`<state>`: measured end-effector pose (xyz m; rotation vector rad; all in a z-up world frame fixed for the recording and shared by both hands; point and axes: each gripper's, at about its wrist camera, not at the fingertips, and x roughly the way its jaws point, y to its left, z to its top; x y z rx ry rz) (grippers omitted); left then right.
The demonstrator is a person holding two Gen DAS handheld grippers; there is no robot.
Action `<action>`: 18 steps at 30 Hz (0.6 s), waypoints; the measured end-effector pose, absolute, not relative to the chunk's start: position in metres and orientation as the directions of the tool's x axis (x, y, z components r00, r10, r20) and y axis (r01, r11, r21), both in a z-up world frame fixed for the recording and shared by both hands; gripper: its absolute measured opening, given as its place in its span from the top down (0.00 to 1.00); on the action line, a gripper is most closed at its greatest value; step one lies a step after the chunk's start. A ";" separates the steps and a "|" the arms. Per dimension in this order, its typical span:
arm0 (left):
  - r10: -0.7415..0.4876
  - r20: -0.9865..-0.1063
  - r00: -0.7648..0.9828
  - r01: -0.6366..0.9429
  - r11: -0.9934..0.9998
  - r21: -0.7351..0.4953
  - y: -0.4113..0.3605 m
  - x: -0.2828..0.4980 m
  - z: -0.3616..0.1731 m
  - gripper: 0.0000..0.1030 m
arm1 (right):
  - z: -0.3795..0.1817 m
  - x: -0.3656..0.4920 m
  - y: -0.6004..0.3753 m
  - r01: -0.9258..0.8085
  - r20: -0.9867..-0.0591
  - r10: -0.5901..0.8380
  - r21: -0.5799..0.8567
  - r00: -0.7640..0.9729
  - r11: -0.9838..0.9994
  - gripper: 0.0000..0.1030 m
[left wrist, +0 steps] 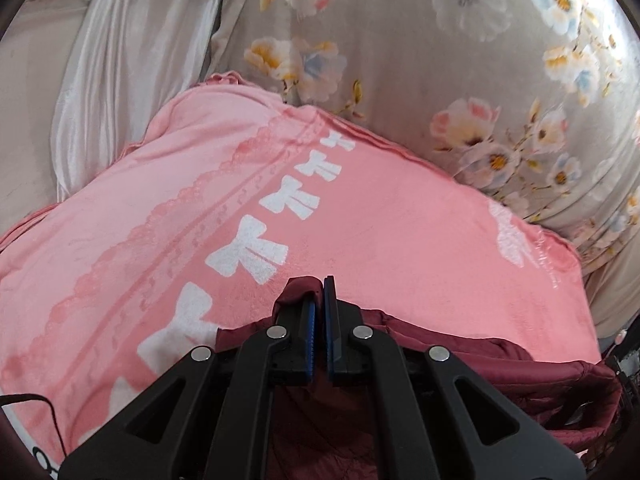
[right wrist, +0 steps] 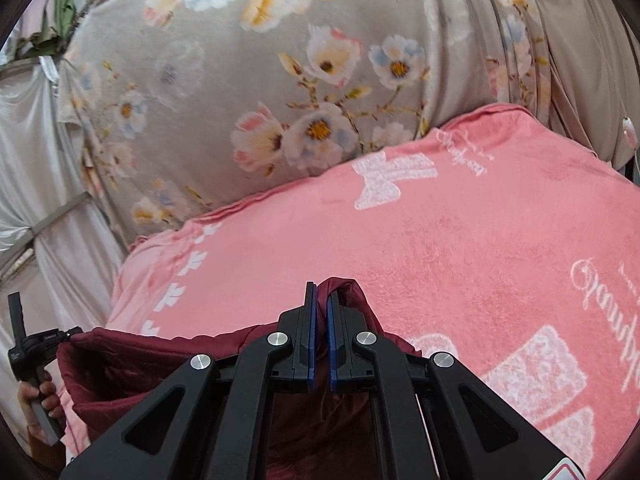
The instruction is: Fold large clothes
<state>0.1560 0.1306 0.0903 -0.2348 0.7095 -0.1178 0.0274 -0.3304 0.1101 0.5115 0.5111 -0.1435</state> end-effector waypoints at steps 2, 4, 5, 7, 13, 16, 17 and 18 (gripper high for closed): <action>-0.166 -0.657 0.735 0.014 0.973 -0.230 0.126 0.174 0.076 0.97 | 0.098 0.044 -0.332 0.279 -0.531 -0.011 0.428 0.847 0.860 0.96; -0.153 -0.687 0.710 0.004 0.977 -0.213 0.122 0.192 0.057 0.97 | 0.084 0.060 -0.333 0.297 -0.558 -0.012 0.423 0.830 0.856 0.96; -0.148 -0.700 0.699 0.000 0.978 -0.207 0.120 0.199 0.049 0.97 | 0.080 0.064 -0.333 0.304 -0.568 -0.015 0.418 0.823 0.856 0.96; -0.138 -0.722 0.678 -0.007 0.981 -0.195 0.115 0.211 0.033 0.97 | 0.069 0.075 -0.334 0.316 -0.589 -0.014 0.413 0.808 0.854 0.96; -0.109 -0.762 0.638 -0.019 0.987 -0.157 0.106 0.230 -0.002 0.97 | 0.044 0.098 -0.336 0.332 -0.641 0.003 0.401 0.767 0.854 0.96; -0.101 -0.770 0.630 -0.021 0.989 -0.147 0.103 0.237 -0.011 0.95 | 0.037 0.104 -0.337 0.331 -0.654 0.020 0.409 0.756 0.850 0.96; -0.111 -0.772 0.626 -0.019 0.987 -0.157 0.104 0.240 -0.013 0.94 | 0.037 0.103 -0.339 0.333 -0.649 0.026 0.423 0.761 0.843 0.95; -0.119 -0.774 0.622 -0.020 0.986 -0.168 0.105 0.241 -0.014 0.94 | 0.041 0.100 -0.341 0.327 -0.633 0.031 0.442 0.773 0.835 0.91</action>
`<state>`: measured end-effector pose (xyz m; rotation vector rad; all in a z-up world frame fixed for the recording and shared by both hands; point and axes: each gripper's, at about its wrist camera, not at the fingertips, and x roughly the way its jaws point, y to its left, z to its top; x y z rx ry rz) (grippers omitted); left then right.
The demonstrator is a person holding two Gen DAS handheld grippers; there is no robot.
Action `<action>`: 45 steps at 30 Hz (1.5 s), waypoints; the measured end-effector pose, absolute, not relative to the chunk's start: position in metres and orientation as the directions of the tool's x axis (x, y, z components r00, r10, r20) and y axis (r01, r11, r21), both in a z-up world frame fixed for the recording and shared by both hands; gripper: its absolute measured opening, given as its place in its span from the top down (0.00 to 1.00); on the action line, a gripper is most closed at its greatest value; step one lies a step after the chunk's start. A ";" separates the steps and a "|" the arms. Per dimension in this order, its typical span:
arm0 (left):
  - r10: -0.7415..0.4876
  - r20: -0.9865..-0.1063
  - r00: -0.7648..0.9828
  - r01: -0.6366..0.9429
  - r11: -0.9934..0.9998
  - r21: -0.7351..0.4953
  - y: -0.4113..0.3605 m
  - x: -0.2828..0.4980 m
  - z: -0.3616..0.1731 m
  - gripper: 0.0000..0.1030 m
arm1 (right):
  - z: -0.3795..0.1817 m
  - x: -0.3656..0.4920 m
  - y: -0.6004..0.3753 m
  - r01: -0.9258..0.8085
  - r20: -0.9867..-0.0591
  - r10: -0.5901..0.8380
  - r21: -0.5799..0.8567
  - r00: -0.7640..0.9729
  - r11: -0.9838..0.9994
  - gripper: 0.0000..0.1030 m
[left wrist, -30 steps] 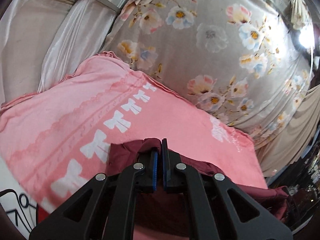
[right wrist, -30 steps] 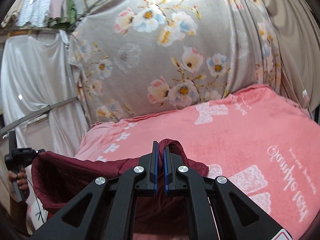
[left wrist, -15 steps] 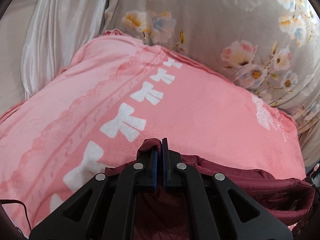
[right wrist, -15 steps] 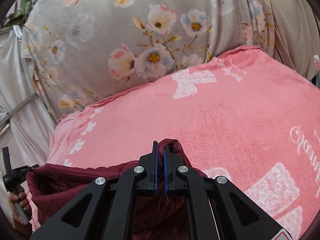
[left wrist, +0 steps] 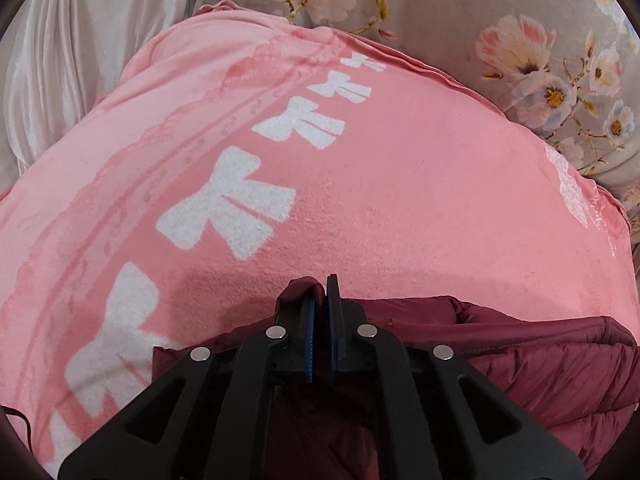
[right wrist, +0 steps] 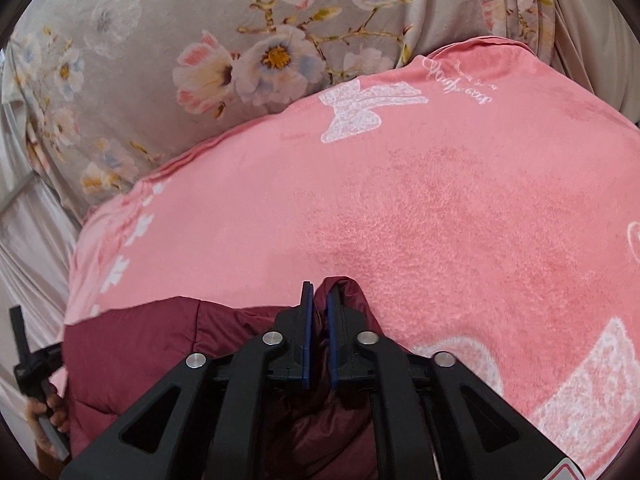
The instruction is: Fold large clothes
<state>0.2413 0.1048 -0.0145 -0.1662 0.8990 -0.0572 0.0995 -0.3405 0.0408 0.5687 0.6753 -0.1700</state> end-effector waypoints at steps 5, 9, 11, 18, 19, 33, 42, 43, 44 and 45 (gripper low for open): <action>-0.234 -0.724 0.649 0.004 0.952 -0.305 0.127 0.228 0.012 0.79 | 0.083 0.059 -0.345 0.294 -0.516 -0.005 0.478 0.856 0.828 0.52; -0.318 -0.657 0.684 0.066 0.923 -0.379 0.137 0.201 0.047 0.57 | 0.112 0.031 -0.328 0.223 -0.467 0.013 0.445 0.884 0.867 0.44; -0.299 -0.622 0.723 0.071 0.929 -0.363 0.137 0.185 0.059 0.37 | 0.112 0.027 -0.316 0.200 -0.477 0.033 0.430 0.878 0.880 0.42; -0.222 -0.653 0.724 0.114 0.972 -0.204 0.112 0.171 0.058 0.24 | 0.075 0.048 -0.282 0.213 -0.603 0.041 0.343 0.796 0.915 0.42; -0.233 -0.692 0.683 0.126 0.971 -0.202 0.107 0.176 0.045 0.24 | 0.070 0.052 -0.283 0.235 -0.622 0.021 0.327 0.783 0.916 0.42; -0.152 -0.790 0.593 0.101 0.988 -0.115 0.094 0.199 -0.027 0.29 | 0.026 0.097 -0.298 0.354 -0.752 -0.052 0.247 0.657 0.902 0.67; -0.144 -0.778 0.611 0.093 0.990 -0.110 0.094 0.219 -0.031 0.28 | 0.035 0.101 -0.320 0.416 -0.743 -0.066 0.296 0.666 0.860 1.00; -0.147 -0.777 0.612 0.091 0.989 -0.115 0.094 0.220 -0.033 0.28 | 0.027 0.103 -0.320 0.421 -0.756 -0.064 0.291 0.651 0.859 1.00; -0.149 -0.776 0.613 0.089 0.989 -0.119 0.094 0.221 -0.035 0.27 | 0.021 0.104 -0.318 0.424 -0.763 -0.073 0.274 0.642 0.863 1.00; -0.149 -0.774 0.615 0.088 0.989 -0.120 0.093 0.221 -0.036 0.27 | 0.015 0.105 -0.315 0.424 -0.769 -0.090 0.247 0.633 0.872 1.00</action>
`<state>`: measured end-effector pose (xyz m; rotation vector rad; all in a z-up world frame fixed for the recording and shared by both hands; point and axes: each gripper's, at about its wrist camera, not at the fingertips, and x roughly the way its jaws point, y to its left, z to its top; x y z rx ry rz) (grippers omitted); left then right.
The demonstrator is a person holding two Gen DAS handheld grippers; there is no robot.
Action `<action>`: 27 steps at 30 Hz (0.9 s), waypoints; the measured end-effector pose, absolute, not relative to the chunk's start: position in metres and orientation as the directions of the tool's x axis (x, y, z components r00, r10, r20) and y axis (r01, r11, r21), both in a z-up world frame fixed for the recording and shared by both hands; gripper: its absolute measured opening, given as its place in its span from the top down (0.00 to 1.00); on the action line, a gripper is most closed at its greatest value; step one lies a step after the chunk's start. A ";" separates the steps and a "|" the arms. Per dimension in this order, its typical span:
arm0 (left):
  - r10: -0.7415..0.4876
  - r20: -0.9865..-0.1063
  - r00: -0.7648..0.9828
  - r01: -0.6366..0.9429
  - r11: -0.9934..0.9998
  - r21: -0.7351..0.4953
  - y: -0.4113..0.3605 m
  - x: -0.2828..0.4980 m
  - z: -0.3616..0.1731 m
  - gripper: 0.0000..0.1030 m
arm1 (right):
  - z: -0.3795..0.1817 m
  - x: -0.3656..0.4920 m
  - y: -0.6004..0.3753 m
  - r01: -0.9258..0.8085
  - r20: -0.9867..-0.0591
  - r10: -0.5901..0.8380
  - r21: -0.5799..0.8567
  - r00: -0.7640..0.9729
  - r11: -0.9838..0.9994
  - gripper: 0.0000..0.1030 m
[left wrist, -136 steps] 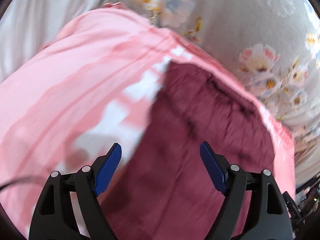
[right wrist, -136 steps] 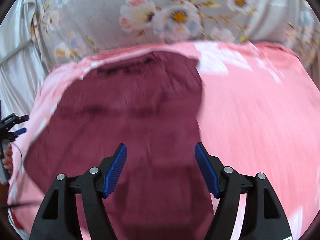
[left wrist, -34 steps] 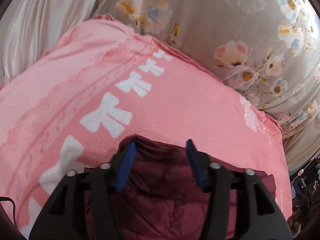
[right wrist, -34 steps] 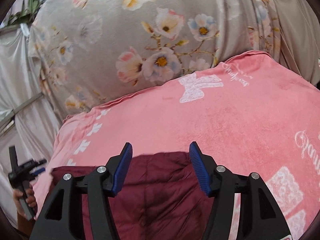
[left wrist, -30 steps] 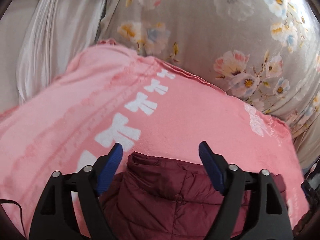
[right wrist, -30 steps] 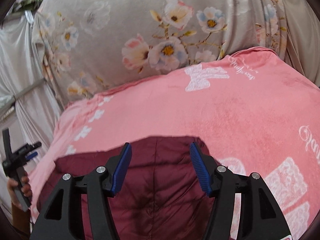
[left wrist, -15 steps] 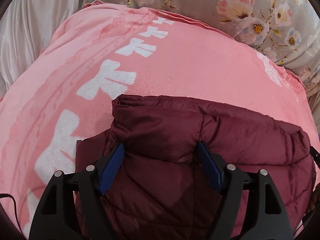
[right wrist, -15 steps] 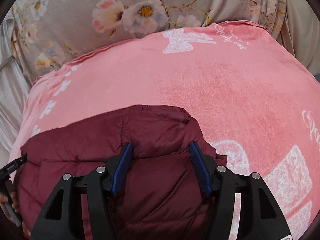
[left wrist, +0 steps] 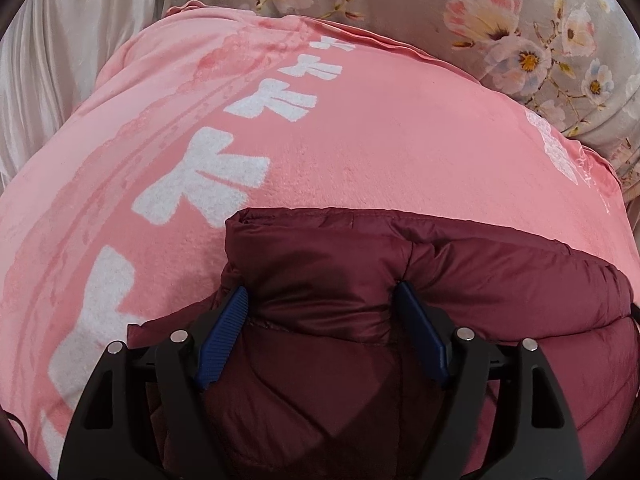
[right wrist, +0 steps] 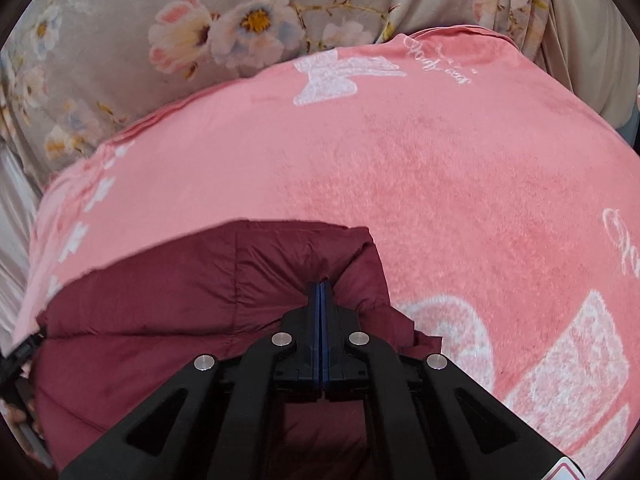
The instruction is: Fold large clothes
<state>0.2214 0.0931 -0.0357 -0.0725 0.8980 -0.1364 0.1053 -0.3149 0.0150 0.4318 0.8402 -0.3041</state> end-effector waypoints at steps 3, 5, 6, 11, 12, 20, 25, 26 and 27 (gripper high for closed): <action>-0.147 -0.772 0.619 0.088 0.989 -0.117 0.093 0.221 -0.038 0.26 | 0.006 0.109 -0.307 0.419 -0.781 -0.109 0.205 0.614 0.885 1.00; -0.145 -0.771 0.621 0.088 0.989 -0.115 0.093 0.222 -0.039 0.26 | 0.006 0.110 -0.307 0.415 -0.785 -0.108 0.200 0.610 0.888 1.00; -0.145 -0.771 0.620 0.089 0.989 -0.115 0.093 0.222 -0.038 0.26 | 0.007 0.109 -0.308 0.412 -0.784 -0.100 0.208 0.612 0.887 1.00; -0.151 -0.758 0.634 0.073 0.988 -0.136 0.100 0.209 -0.017 0.30 | 0.049 0.081 -0.310 0.405 -0.706 -0.105 0.272 0.701 0.873 0.91; -0.166 -0.739 0.653 0.078 0.985 -0.152 0.101 0.201 -0.004 0.30 | 0.060 0.077 -0.305 0.388 -0.683 -0.106 0.273 0.722 0.880 0.91; -0.289 -0.691 0.662 0.237 0.956 -0.173 0.040 0.182 0.054 0.30 | 0.095 0.115 -0.215 0.155 -0.644 0.058 0.270 0.763 0.950 0.91; -0.291 -0.745 0.600 0.301 0.945 -0.127 -0.020 0.191 0.027 0.30 | 0.081 0.141 -0.177 0.095 -0.684 0.109 0.253 0.721 0.963 0.91; -0.289 -0.753 0.591 0.302 0.945 -0.125 -0.026 0.192 0.021 0.31 | 0.076 0.145 -0.174 0.087 -0.695 0.111 0.243 0.710 0.966 0.91; -0.288 -0.761 0.582 0.302 0.945 -0.127 -0.030 0.193 0.015 0.31 | 0.071 0.149 -0.172 0.087 -0.704 0.111 0.239 0.702 0.967 0.91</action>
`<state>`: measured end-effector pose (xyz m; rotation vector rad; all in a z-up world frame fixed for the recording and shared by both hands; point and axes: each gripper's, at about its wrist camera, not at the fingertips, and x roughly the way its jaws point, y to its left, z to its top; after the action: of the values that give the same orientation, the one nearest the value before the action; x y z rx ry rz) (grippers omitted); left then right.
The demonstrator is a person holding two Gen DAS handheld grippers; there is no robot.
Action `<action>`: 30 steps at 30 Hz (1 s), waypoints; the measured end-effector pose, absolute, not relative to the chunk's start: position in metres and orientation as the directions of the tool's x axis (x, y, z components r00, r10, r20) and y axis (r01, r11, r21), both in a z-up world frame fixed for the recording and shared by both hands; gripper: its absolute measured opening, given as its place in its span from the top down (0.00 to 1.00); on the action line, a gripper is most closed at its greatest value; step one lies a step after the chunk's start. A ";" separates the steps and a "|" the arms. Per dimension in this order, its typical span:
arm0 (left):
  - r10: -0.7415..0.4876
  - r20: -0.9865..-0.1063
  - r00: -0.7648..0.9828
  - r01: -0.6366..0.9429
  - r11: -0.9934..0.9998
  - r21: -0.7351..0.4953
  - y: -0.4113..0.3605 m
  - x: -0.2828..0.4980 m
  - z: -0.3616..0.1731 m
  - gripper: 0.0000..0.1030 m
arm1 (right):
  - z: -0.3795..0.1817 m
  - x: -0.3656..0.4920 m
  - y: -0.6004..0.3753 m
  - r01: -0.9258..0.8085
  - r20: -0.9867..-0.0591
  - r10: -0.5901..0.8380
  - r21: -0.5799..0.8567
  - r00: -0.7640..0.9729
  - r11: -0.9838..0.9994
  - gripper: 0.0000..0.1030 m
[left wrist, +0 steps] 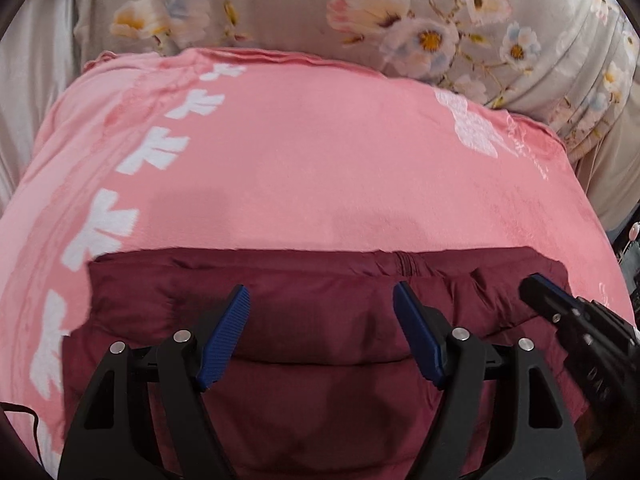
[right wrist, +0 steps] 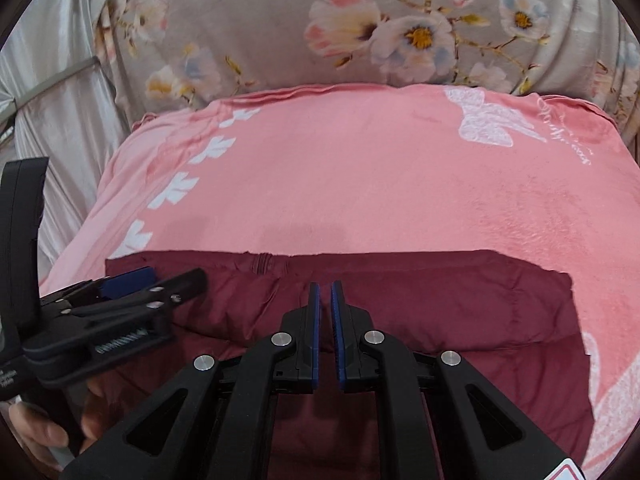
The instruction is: Fold large clothes
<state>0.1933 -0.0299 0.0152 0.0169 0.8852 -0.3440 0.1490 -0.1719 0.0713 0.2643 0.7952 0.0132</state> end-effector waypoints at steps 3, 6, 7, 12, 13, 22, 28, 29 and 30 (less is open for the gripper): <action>-0.270 -0.776 0.570 0.286 0.951 -0.121 -0.039 0.200 -0.002 0.31 | 0.056 0.157 -0.174 0.100 -0.729 0.112 0.240 0.675 0.966 0.91; -0.258 -0.776 0.575 0.278 0.954 -0.111 -0.043 0.201 -0.010 0.31 | 0.042 0.160 -0.178 0.108 -0.743 0.116 0.247 0.659 0.963 0.93; -0.258 -0.777 0.574 0.275 0.955 -0.113 -0.042 0.201 -0.011 0.31 | 0.038 0.161 -0.179 0.111 -0.748 0.117 0.248 0.654 0.963 0.94; -0.249 -0.767 0.591 0.272 0.957 -0.102 -0.044 0.200 -0.020 0.30 | 0.025 0.165 -0.175 0.114 -0.757 0.106 0.233 0.645 0.966 0.99; -0.245 -0.766 0.594 0.272 0.958 -0.095 -0.045 0.200 -0.022 0.30 | 0.023 0.165 -0.173 0.113 -0.759 0.103 0.227 0.643 0.967 1.00; -0.205 -0.749 0.630 0.267 0.963 -0.039 -0.053 0.196 -0.032 0.28 | 0.013 0.167 -0.166 0.111 -0.757 0.077 0.194 0.648 0.975 1.00; -0.239 -0.738 0.631 0.274 0.959 -0.076 -0.048 0.197 -0.032 0.27 | 0.014 0.166 -0.170 0.103 -0.750 0.096 0.215 0.654 0.971 1.00; -0.266 -0.737 0.621 0.276 0.955 -0.112 -0.041 0.197 -0.028 0.28 | 0.019 0.163 -0.171 0.106 -0.747 0.098 0.220 0.657 0.970 1.00; -0.280 -0.737 0.615 0.272 0.953 -0.135 -0.033 0.196 -0.023 0.29 | 0.025 0.159 -0.171 0.104 -0.742 0.097 0.219 0.664 0.970 0.98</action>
<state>0.1958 -0.0335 -0.0234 -0.0104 0.8508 -0.3176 0.1591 -0.1705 0.0245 0.2527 0.8473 -0.0042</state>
